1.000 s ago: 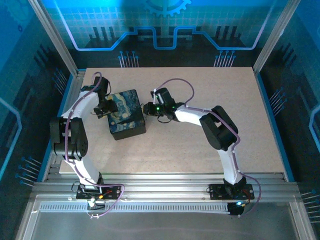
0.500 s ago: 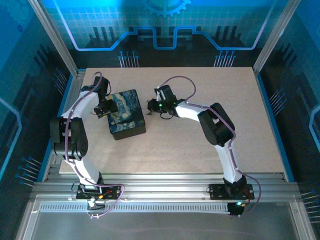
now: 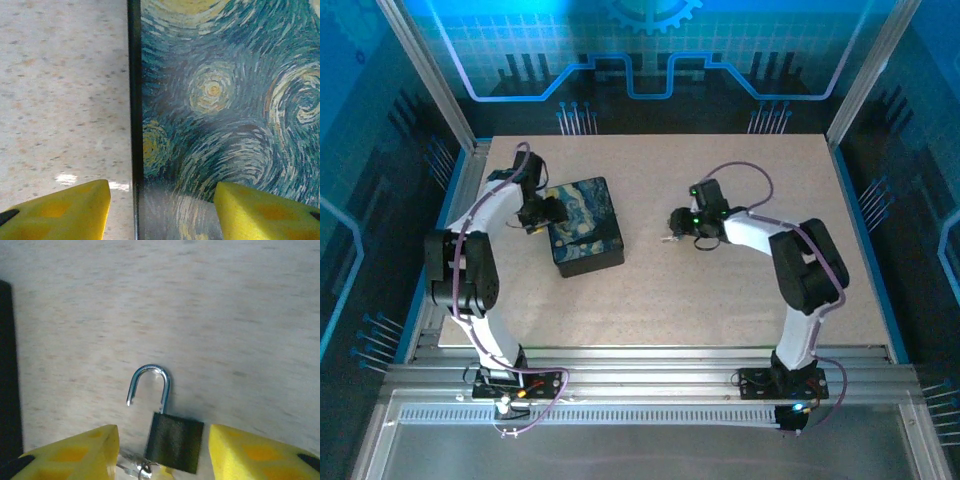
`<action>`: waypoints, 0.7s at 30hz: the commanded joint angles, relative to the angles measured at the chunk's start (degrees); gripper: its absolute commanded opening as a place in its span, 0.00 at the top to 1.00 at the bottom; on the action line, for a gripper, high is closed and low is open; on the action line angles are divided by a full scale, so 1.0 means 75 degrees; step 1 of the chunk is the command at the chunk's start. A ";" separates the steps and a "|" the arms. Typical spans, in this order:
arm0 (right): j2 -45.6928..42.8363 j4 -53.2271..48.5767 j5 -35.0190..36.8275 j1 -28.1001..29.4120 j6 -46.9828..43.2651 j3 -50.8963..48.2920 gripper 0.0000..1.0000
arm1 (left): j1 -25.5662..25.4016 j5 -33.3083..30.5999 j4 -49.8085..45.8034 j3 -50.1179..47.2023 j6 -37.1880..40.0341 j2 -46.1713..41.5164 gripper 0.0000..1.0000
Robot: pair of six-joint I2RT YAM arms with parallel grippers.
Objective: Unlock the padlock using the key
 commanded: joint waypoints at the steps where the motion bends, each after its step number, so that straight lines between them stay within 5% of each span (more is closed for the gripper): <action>1: -0.0821 -0.0452 0.0485 -0.0220 -0.0487 -0.0474 0.40 | -0.0358 0.0595 0.0133 0.0280 0.0078 0.0311 0.41; 3: -0.1143 -0.0619 0.0609 -0.0377 -0.0735 -0.0621 0.36 | -0.0363 0.0702 0.0272 0.0327 0.0017 0.0186 0.40; 4: -0.1290 -0.0697 0.0610 -0.0457 -0.0890 -0.0665 0.26 | -0.0363 0.0663 0.0369 0.0307 0.0025 0.0037 0.40; 5: -0.1431 -0.0789 0.0604 -0.0545 -0.1077 -0.0681 0.04 | -0.0352 0.0493 0.0517 0.0237 0.0052 -0.0156 0.39; 6: -0.1560 -0.0949 0.0632 -0.0638 -0.1266 -0.0684 0.00 | -0.0342 0.0355 0.0675 0.0144 0.0137 -0.0373 0.38; 8: -0.1904 -0.1189 0.0825 -0.0804 -0.1632 -0.0687 0.00 | -0.0288 -0.0157 0.1055 -0.0172 0.0335 -0.0855 0.32; 11: -0.2529 -0.1222 0.1119 -0.1205 -0.2218 -0.0841 0.00 | 0.0027 -0.0830 0.1981 -0.0972 0.0396 -0.1478 0.01; 16: -0.3352 -0.0192 0.1853 -0.1622 -0.3393 -0.1815 0.00 | 0.0340 -0.1598 0.4781 -0.3171 0.1184 -0.2617 0.01; 21: -0.3614 0.1701 0.2149 -0.1832 -0.4031 -0.3211 0.00 | 0.0305 -0.1562 0.9096 -0.6007 0.2453 -0.3397 0.01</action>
